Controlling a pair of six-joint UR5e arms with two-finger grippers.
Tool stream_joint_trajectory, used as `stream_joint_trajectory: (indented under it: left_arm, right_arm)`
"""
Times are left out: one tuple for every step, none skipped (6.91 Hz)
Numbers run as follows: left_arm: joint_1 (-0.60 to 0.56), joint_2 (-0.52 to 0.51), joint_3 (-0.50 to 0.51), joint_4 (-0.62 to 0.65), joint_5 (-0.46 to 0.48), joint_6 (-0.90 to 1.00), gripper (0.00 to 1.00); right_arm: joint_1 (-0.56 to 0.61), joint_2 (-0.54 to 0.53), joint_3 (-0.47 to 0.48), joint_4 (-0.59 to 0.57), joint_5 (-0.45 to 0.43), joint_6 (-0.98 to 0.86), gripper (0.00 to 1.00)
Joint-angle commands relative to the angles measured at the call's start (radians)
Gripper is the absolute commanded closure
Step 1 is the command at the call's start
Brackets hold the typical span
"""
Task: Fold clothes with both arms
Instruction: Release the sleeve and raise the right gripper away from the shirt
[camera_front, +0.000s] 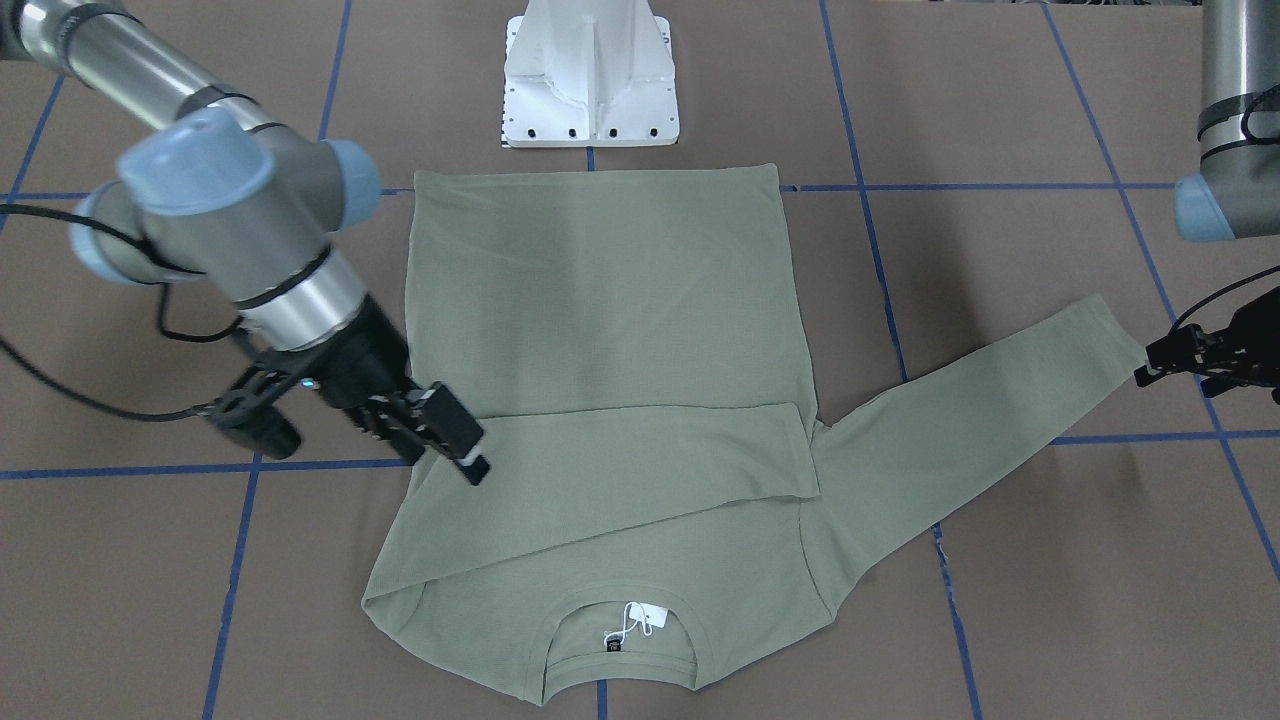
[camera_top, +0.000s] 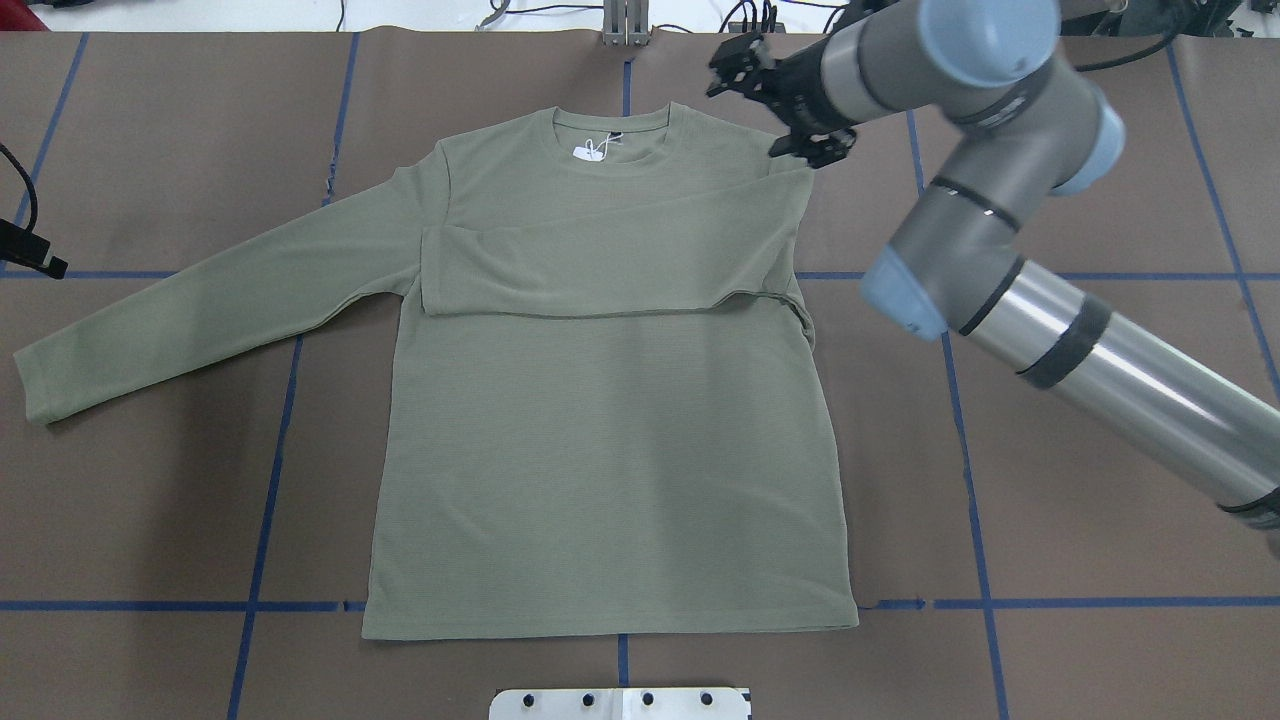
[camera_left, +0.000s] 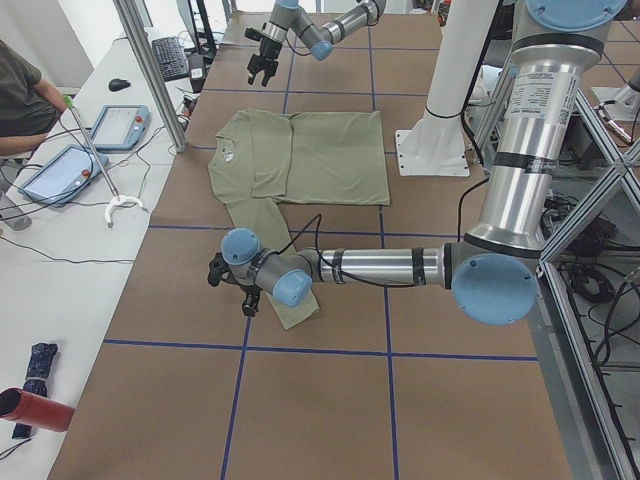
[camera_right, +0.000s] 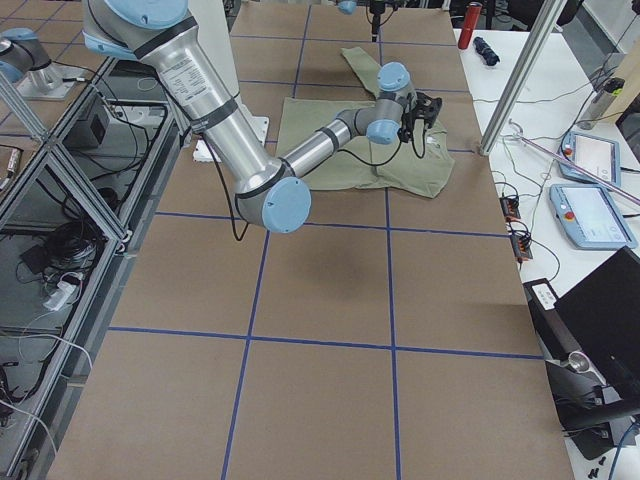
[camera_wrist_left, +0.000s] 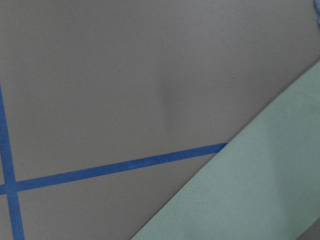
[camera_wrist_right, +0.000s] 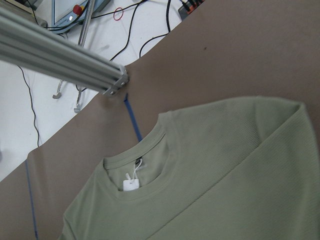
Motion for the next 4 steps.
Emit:
stream_joint_trajectory:
  left_arm:
    - [0.009,0.035,0.055,-0.118,0.023,-0.019,0.07]
    - [0.019,0.041,0.058,-0.118,0.021,-0.019,0.07]
    - [0.023,0.058,0.057,-0.118,0.015,-0.018,0.08]
    - [0.051,0.069,0.055,-0.12,0.015,-0.015,0.11]
  right_arm:
    - [0.156,-0.105,0.017,-0.001,0.2,-0.202,0.0]
    - [0.158,-0.115,0.015,-0.001,0.2,-0.205,0.0]
    - [0.16,-0.121,0.023,0.0,0.203,-0.205,0.0]
    - [0.158,-0.122,0.023,0.002,0.203,-0.203,0.0]
